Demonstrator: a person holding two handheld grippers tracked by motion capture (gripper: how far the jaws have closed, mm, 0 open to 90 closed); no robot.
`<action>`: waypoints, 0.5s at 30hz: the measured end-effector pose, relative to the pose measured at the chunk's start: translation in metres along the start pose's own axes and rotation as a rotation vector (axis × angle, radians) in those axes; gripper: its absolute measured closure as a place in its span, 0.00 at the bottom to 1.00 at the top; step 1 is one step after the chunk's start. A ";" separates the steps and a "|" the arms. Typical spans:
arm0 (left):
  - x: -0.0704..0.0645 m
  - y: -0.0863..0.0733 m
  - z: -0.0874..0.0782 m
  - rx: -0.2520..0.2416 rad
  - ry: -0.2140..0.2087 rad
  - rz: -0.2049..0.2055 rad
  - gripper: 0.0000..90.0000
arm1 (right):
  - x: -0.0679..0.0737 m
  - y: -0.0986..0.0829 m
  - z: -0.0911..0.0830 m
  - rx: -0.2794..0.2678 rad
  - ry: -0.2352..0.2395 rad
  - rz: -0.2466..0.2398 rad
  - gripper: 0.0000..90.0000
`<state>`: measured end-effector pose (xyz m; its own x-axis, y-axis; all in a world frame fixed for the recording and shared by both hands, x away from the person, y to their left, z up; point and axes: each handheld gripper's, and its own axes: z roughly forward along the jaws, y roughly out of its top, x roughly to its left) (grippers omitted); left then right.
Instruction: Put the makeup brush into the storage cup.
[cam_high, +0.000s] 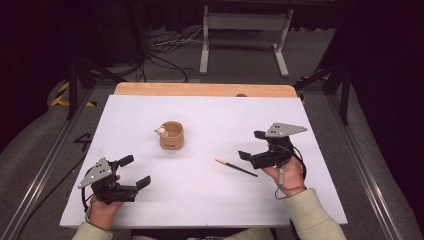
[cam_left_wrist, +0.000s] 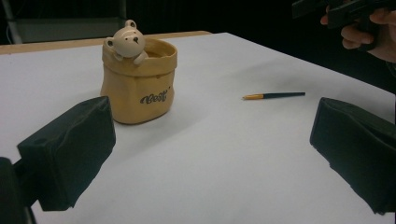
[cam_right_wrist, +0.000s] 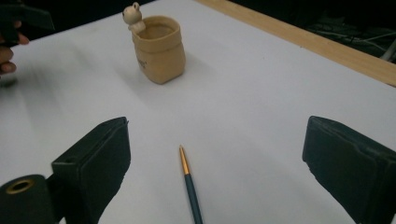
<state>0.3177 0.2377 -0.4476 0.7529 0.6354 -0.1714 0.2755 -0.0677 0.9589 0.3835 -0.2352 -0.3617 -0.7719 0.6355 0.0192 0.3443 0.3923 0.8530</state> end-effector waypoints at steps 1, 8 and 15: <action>0.000 0.000 0.000 -0.001 0.001 0.000 0.01 | 0.000 0.003 0.000 0.021 0.001 -0.009 0.11; 0.001 0.000 -0.001 -0.005 0.008 -0.007 0.01 | -0.002 0.020 0.003 0.185 -0.018 -0.055 0.13; 0.001 0.000 0.000 0.002 0.005 -0.005 0.01 | -0.004 0.025 0.005 0.266 -0.012 -0.070 0.15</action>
<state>0.3187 0.2387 -0.4475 0.7487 0.6393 -0.1754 0.2805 -0.0658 0.9576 0.3980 -0.2245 -0.3428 -0.7928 0.6079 -0.0426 0.4199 0.5956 0.6847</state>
